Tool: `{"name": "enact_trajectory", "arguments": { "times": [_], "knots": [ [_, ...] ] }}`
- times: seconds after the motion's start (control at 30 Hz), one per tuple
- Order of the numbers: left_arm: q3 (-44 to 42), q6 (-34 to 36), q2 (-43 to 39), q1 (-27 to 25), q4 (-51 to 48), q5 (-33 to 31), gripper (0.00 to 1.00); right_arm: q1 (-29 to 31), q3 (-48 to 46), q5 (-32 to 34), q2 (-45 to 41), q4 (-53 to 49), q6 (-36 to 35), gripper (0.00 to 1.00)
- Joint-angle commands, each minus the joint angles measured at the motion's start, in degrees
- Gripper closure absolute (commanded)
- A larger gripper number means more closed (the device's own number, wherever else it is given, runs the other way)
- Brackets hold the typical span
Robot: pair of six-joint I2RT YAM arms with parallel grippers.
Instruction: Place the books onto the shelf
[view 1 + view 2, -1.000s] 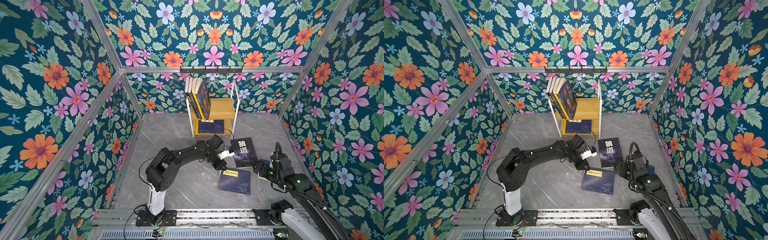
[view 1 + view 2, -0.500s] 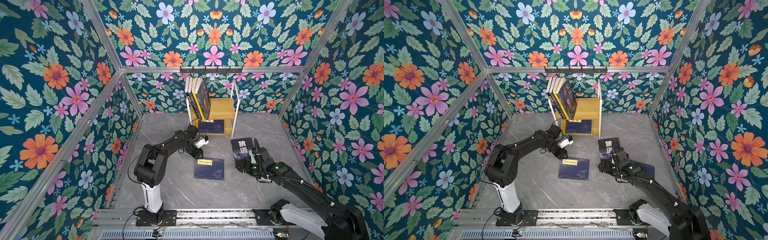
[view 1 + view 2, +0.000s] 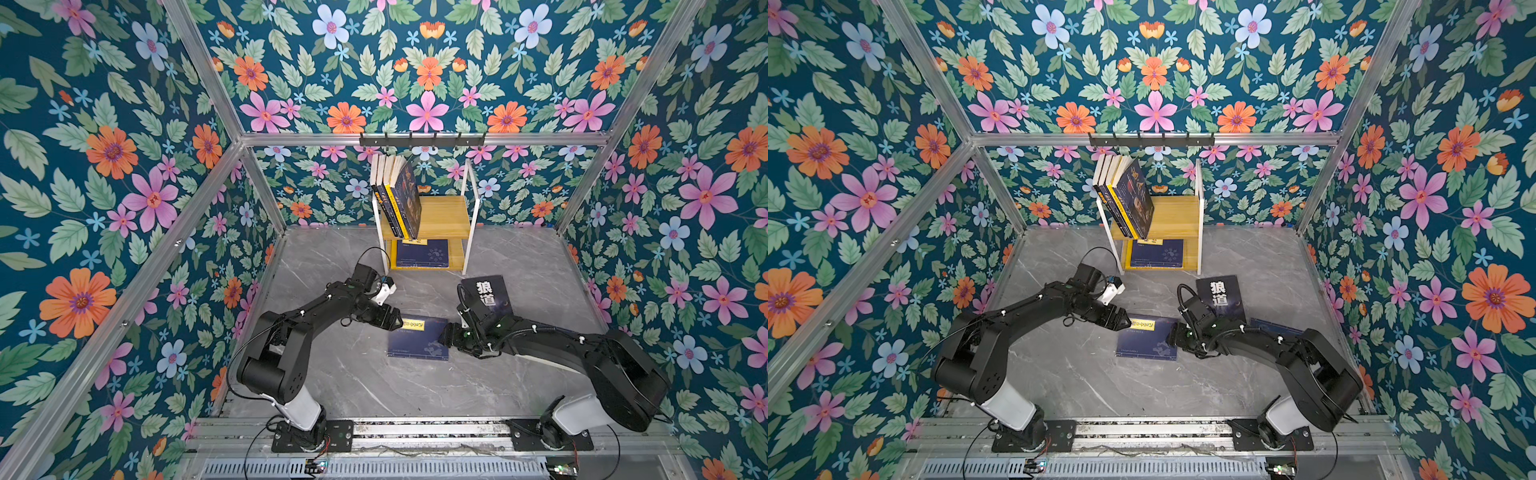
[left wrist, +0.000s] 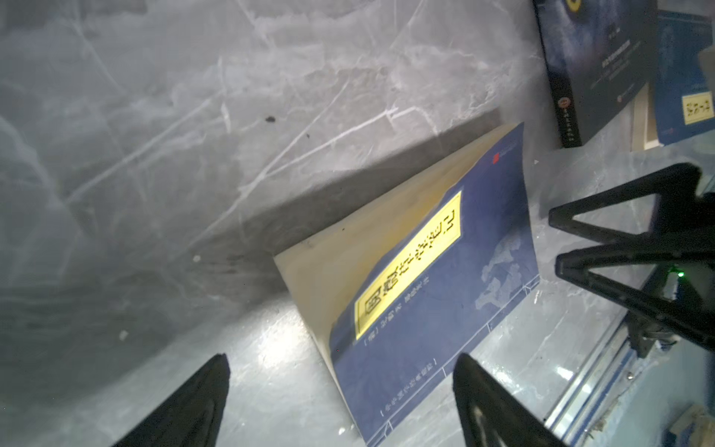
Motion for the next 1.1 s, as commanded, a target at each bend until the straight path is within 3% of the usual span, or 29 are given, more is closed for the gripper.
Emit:
{"name": "enact_trajectory", "arguments": {
  "times": [0.0, 0.13, 0.27, 0.37, 0.63, 1.07],
  "knots": [
    [-3.02, -8.09, 0.2, 0.2, 7.94, 4.77, 0.09, 0.68, 0.62, -2.39, 2.13, 3.78, 2.67, 0.31],
    [-7.06, -13.79, 1.06, 0.02, 12.63, 9.96, 0.11, 1.63, 1.96, -3.86, 3.54, 3.53, 3.02, 0.36],
    [-8.34, -13.67, 1.21, -0.06, 12.65, 6.38, 0.12, 1.81, 2.15, -4.98, 4.57, 3.99, 3.34, 0.37],
    [-9.49, -14.77, 1.62, -0.03, 14.43, 8.6, 0.14, 1.78, 2.23, -5.65, 5.16, 4.77, 3.7, 0.38],
    [-7.75, -13.11, 0.12, -0.16, 12.66, 9.86, 0.32, 2.07, 3.34, -6.55, 7.14, 6.02, 4.32, 0.4],
    [-6.17, -13.53, -4.22, 0.94, 11.63, 10.01, 0.74, 1.21, 6.58, -4.91, 7.9, 0.91, 1.19, 0.4]
  ]
}}
